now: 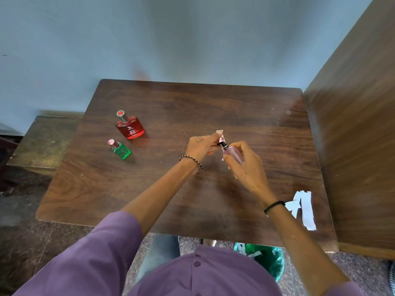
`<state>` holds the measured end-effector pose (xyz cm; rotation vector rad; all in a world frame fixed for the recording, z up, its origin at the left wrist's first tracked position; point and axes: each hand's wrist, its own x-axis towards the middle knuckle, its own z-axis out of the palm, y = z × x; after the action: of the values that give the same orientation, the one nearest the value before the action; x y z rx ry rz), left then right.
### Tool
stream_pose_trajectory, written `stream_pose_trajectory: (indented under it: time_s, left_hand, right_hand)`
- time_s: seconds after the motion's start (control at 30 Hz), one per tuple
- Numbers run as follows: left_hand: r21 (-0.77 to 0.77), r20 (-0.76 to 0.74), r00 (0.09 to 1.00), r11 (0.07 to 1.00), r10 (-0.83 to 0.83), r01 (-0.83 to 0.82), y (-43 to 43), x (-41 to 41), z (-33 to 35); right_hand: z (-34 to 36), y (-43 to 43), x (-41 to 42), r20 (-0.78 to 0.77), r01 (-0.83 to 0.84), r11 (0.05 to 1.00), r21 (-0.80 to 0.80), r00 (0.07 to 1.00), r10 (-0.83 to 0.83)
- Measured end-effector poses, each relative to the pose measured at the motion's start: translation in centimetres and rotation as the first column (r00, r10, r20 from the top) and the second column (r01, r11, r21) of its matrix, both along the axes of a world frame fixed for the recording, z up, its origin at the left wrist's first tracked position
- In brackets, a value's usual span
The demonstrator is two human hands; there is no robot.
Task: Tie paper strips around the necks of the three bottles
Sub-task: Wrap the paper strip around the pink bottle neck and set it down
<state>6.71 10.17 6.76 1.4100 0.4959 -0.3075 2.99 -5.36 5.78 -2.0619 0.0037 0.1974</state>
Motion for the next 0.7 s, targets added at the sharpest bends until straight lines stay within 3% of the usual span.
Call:
stream_pose_trajectory:
  time_s: [0.3, 0.43, 0.7]
  left_hand:
    - [-0.043, 0.020, 1.000, 0.999, 0.016, -0.015, -0.1, -0.1, -0.4]
    - [-0.071, 0.026, 1.000, 0.997, 0.011, -0.009, -0.6, 0.0, -0.4]
    - [-0.115, 0.032, 0.999, 0.993, -0.027, 0.030, 0.3, 0.0, -0.3]
  right_hand:
    - [0.8, 0.8, -0.2, -0.043, 0.058, 0.978, 0.202, 0.998, -0.050]
    - [0.6, 1.1, 0.3, -0.045, 0.158, 0.973, 0.167, 0.987, -0.153]
    - [0.9, 1.5, 1.0, -0.228, 0.234, 0.889, 0.395, 0.962, -0.152]
